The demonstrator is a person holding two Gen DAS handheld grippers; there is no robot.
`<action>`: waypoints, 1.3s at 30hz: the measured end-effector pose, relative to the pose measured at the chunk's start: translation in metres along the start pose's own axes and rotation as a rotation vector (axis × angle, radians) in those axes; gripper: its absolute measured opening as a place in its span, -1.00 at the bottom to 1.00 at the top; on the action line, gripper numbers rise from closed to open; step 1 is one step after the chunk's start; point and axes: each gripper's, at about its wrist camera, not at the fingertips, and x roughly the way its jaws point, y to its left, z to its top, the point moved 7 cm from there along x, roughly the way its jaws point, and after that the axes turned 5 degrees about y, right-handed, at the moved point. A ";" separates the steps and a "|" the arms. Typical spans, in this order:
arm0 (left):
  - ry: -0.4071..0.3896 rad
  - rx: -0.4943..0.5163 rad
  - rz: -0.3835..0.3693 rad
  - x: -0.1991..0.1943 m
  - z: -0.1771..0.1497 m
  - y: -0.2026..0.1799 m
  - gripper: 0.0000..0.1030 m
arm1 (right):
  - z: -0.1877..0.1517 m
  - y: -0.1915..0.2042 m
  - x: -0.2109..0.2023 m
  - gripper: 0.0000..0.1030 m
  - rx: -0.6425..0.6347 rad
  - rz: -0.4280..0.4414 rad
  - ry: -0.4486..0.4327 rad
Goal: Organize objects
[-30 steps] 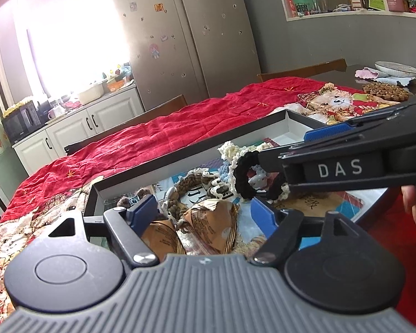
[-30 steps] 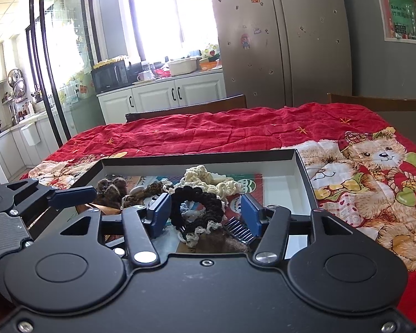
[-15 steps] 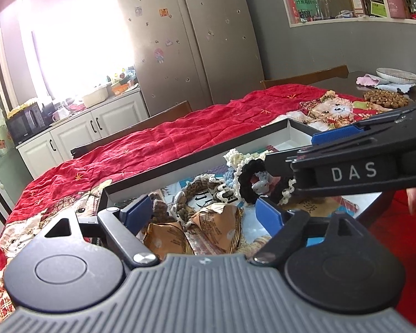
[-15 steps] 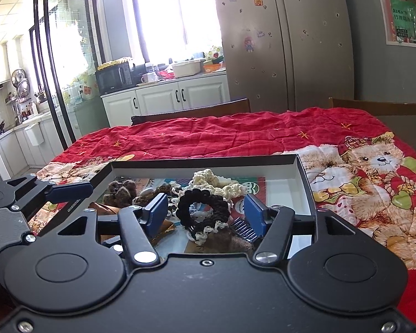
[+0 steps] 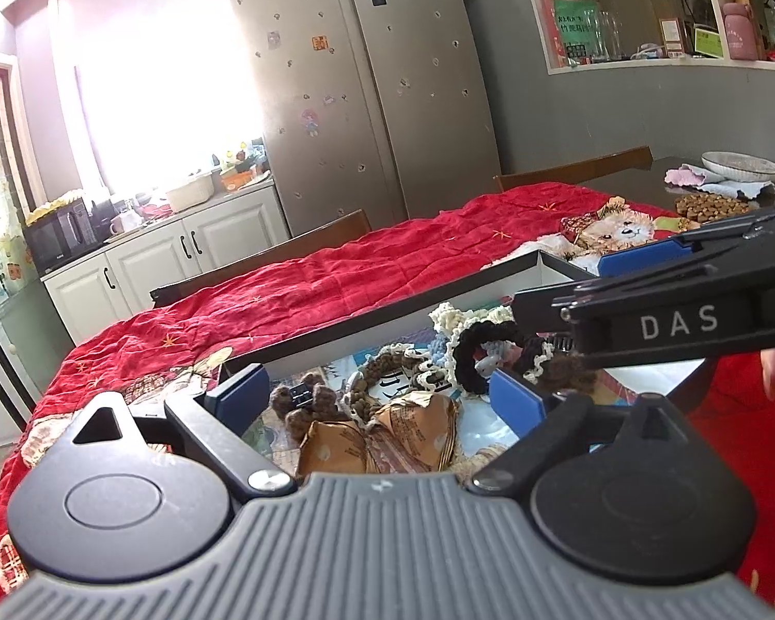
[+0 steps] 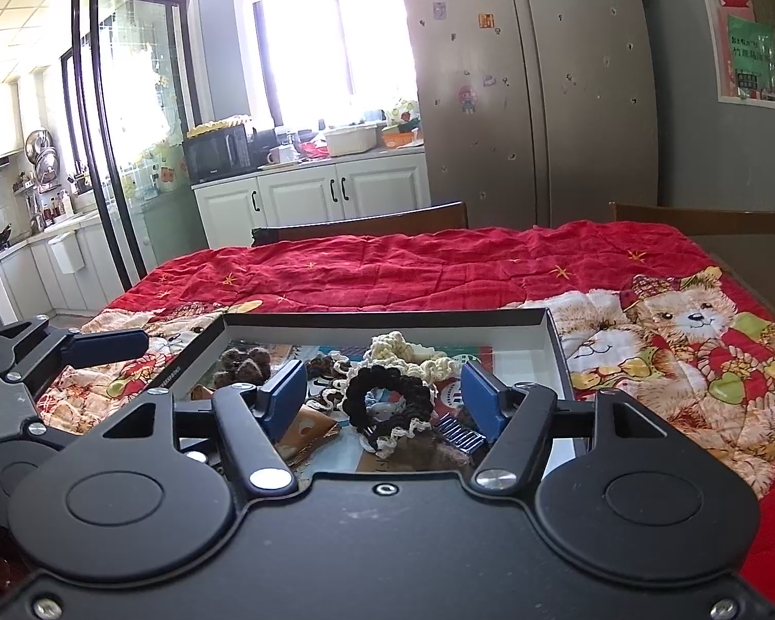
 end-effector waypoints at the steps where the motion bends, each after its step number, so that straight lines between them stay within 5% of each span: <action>1: -0.003 -0.003 -0.001 -0.003 0.000 0.001 0.88 | 0.000 0.000 -0.003 0.26 -0.001 0.001 -0.003; 24: -0.004 -0.098 -0.003 -0.057 -0.019 0.023 0.95 | -0.021 0.009 -0.073 0.44 -0.051 -0.006 -0.013; 39: 0.074 -0.139 -0.005 -0.043 -0.065 0.021 0.95 | -0.071 0.000 -0.055 0.44 -0.056 -0.085 0.072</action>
